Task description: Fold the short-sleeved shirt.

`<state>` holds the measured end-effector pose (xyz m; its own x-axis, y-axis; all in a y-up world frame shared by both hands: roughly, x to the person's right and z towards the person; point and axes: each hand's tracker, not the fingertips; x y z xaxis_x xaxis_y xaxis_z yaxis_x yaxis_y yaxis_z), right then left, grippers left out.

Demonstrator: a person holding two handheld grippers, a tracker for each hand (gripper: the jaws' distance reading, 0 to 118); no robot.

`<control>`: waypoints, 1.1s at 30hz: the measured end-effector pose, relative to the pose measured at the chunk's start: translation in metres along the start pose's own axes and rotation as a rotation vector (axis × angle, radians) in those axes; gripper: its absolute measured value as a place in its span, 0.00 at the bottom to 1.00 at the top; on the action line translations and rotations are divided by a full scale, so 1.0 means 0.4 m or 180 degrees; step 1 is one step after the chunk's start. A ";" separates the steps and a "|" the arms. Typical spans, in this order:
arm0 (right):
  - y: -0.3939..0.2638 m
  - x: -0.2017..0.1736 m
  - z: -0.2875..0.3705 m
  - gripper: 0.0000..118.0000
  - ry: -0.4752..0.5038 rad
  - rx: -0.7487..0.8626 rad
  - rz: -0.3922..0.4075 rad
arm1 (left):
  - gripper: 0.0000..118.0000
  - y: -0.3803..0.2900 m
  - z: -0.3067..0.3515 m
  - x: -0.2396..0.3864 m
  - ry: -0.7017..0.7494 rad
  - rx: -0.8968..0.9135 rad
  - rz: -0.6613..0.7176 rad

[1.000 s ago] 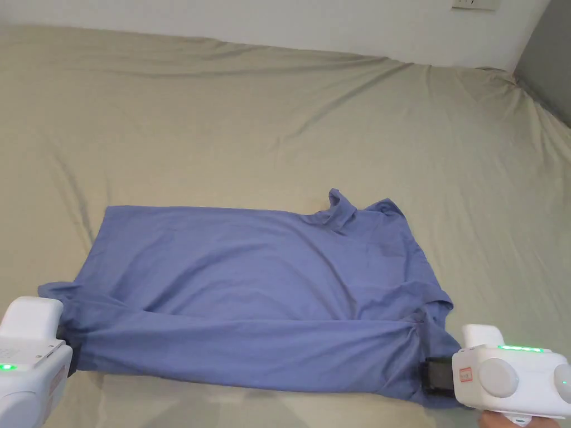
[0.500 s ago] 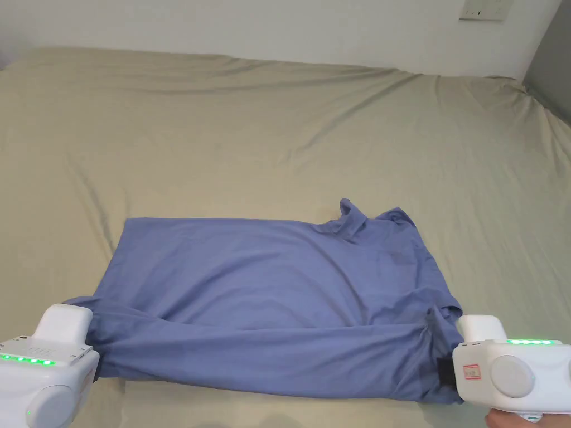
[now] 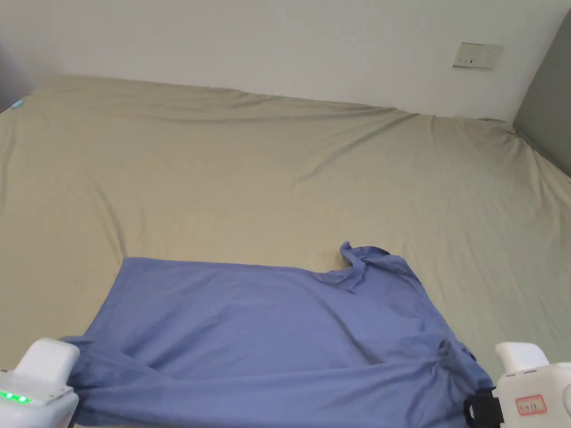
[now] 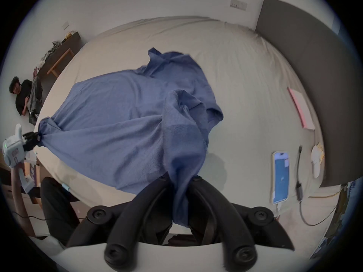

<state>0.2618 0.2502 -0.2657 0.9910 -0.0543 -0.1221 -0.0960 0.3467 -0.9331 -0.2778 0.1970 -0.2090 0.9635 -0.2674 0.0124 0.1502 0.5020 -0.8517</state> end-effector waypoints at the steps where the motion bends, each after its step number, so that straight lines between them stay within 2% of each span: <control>1: -0.015 0.008 -0.016 0.12 0.0009 -0.0077 -0.0065 | 0.04 -0.023 -0.009 0.007 -0.0044 -0.0084 -0.0093; 3: -0.044 0.010 -0.053 0.12 -0.0081 -0.0165 -0.0061 | 0.04 -0.061 -0.035 0.023 -0.0062 -0.0268 -0.0210; 9: -0.086 0.042 -0.194 0.12 -0.0192 -0.0418 -0.0054 | 0.04 -0.117 -0.140 0.030 -0.0212 -0.0516 -0.0025; 12: -0.101 0.051 -0.244 0.12 -0.0210 -0.0490 -0.0068 | 0.04 -0.116 -0.144 0.035 -0.0192 -0.0477 -0.0048; 14: -0.106 0.056 -0.263 0.15 -0.0223 -0.0461 -0.0088 | 0.04 -0.112 -0.142 0.033 -0.0203 -0.0486 -0.0062; 15: -0.105 0.061 -0.261 0.21 -0.0203 -0.0434 -0.0122 | 0.04 -0.112 -0.141 0.030 -0.0228 -0.0489 -0.0083; 18: -0.084 0.095 -0.235 0.78 -0.0585 -0.0443 -0.0008 | 0.06 -0.098 -0.122 0.010 -0.0327 -0.0489 0.0044; 19: -0.073 0.112 -0.208 0.89 -0.0632 -0.0329 -0.0007 | 0.23 -0.089 -0.106 0.002 -0.0341 -0.0443 0.0135; 21: -0.042 0.127 -0.131 0.89 -0.0555 0.0028 -0.0042 | 0.76 -0.063 -0.070 -0.007 -0.0204 -0.0214 0.0191; 22: -0.020 0.128 -0.084 0.89 -0.0529 0.0230 -0.0064 | 0.98 -0.041 -0.043 -0.014 -0.0193 -0.0030 0.0214; 23: -0.001 0.125 -0.042 0.89 -0.0529 0.0413 -0.0060 | 1.00 -0.021 -0.018 -0.019 -0.0218 0.0143 0.0250; 27: 0.071 0.045 0.165 0.89 -0.0539 0.1438 0.0132 | 0.98 0.102 0.134 -0.030 -0.0211 0.0926 0.0519; 31: 0.095 -0.124 0.351 0.89 -0.0560 0.2405 0.0499 | 0.98 0.204 0.330 -0.020 -0.0148 0.1917 0.0835; 33: 0.096 -0.201 0.405 0.88 -0.0650 0.2757 0.0563 | 0.97 0.234 0.410 -0.004 -0.0110 0.2342 0.0905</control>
<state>0.1936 0.4194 -0.2369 0.9736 0.2053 -0.1000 -0.2267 0.9216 -0.3151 -0.2289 0.3793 -0.2030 0.9915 -0.0274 -0.1273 -0.0066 0.9657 -0.2594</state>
